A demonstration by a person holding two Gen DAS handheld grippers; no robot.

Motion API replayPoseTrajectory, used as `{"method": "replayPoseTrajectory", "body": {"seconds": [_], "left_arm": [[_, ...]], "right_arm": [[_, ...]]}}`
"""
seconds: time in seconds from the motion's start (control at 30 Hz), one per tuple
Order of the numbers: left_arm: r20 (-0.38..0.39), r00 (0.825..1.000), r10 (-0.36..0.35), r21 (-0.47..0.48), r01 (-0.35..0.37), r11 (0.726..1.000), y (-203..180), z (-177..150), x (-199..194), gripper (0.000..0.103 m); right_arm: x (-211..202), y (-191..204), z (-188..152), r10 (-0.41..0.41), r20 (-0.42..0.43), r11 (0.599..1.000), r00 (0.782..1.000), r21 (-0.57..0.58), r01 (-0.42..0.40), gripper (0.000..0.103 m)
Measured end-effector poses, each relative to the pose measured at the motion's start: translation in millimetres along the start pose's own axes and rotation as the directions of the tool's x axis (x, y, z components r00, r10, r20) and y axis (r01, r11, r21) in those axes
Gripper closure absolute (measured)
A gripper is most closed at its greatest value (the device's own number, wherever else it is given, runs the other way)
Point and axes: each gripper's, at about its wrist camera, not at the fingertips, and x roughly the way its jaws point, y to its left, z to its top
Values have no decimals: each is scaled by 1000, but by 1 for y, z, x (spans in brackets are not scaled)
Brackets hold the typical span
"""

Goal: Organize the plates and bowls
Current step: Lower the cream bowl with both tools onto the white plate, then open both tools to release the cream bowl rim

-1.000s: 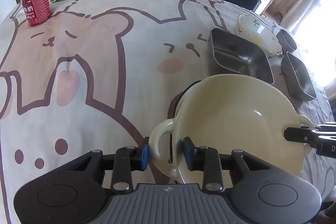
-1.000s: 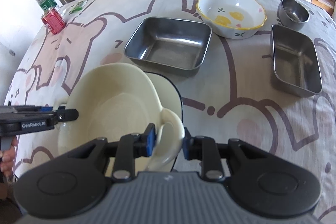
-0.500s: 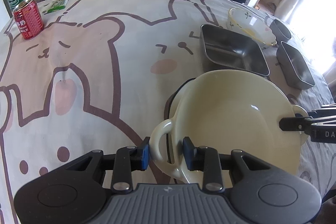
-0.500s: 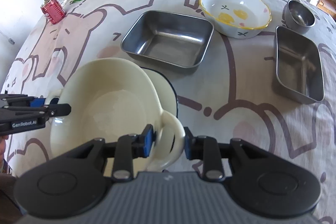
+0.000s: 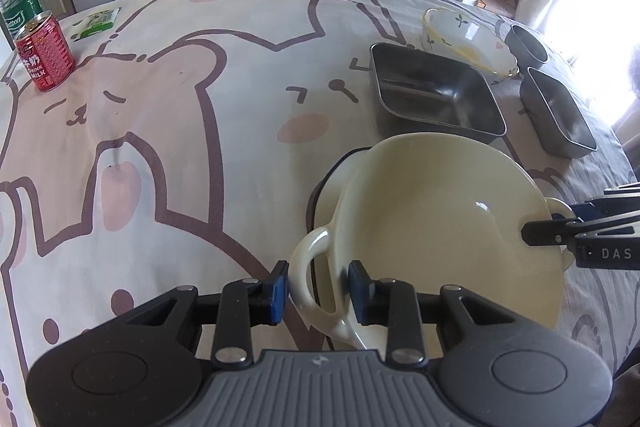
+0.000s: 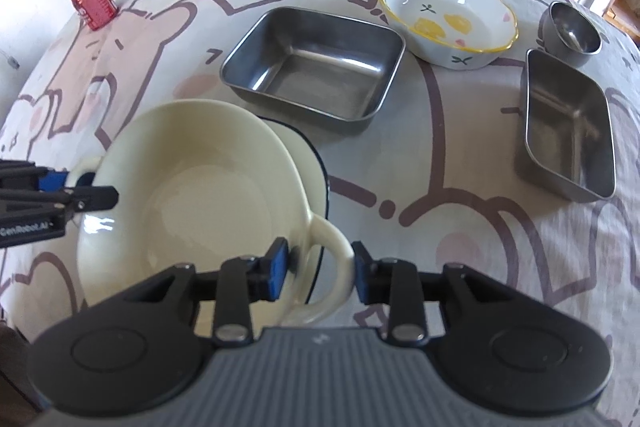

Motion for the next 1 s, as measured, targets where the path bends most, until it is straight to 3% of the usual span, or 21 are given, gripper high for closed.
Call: {"method": "replayPoseTrajectory", "body": {"seconds": [0.87,1.0], "left_arm": [[-5,999,34,82,-33,996,-8,-1,-2,67],[-8,999,33,78,-32,996,-7,0,-2,66]], "right_arm": [[7,-6,-2,28,0,999,1000,16,-28,63],[8,-8,-2,30,-2,999,1000,29,-30,59]]}}
